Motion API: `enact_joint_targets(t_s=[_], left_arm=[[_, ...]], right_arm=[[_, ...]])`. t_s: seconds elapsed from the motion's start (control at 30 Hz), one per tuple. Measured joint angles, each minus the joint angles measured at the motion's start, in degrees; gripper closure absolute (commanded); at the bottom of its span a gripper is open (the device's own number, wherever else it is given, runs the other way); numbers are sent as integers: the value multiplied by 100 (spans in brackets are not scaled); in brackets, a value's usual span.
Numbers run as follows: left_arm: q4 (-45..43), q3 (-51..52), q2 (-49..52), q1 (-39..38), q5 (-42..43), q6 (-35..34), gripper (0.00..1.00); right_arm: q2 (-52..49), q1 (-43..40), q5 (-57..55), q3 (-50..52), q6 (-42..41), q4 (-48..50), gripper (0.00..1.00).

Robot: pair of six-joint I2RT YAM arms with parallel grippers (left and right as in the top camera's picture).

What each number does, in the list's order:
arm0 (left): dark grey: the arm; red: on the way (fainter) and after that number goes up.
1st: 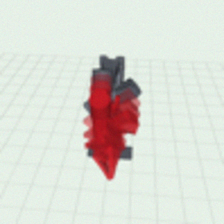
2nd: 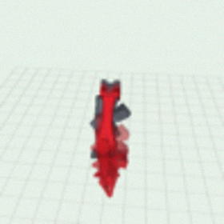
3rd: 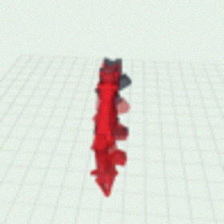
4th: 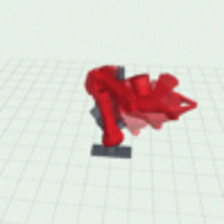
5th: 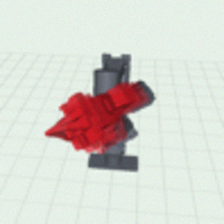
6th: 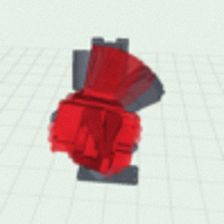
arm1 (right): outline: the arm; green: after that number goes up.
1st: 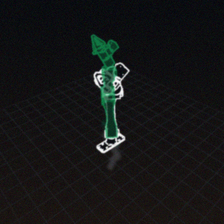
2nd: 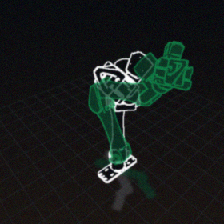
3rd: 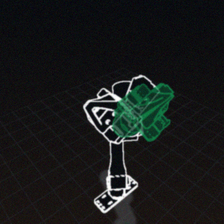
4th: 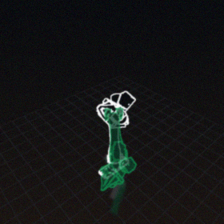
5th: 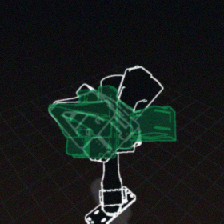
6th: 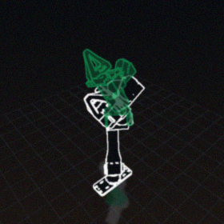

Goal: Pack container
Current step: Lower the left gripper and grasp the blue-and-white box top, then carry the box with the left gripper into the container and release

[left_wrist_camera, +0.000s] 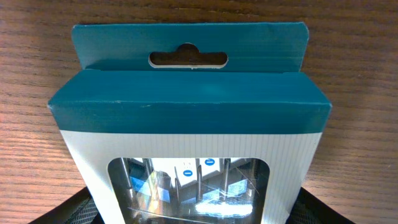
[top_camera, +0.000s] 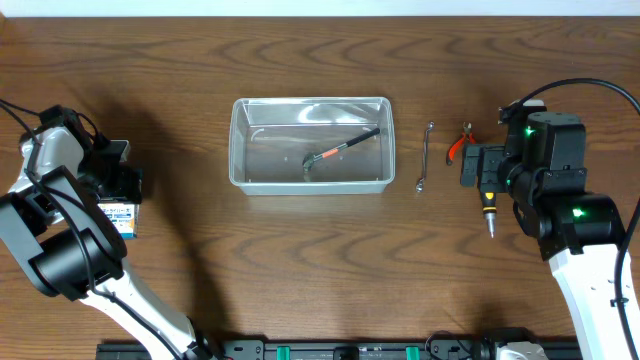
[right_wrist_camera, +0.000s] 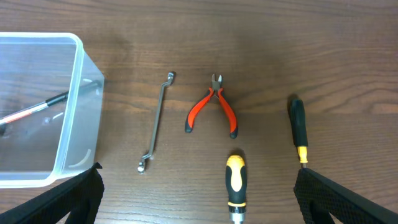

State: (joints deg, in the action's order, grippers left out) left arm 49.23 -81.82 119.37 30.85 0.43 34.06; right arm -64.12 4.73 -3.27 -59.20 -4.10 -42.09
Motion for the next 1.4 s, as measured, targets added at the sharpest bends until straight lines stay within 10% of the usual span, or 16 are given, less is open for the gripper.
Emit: enact_joint_targets(t_s=[0.63, 0.97, 1.4], left_arm=[[2, 0, 0, 0, 4, 2, 54], [4, 0, 0, 0, 4, -4, 94], [74, 177, -660, -507, -66, -299, 94]], right_arm=[[0, 0, -2, 0, 0, 0, 1], [0, -2, -2, 0, 0, 0, 1], [0, 0, -2, 0, 2, 0, 1]])
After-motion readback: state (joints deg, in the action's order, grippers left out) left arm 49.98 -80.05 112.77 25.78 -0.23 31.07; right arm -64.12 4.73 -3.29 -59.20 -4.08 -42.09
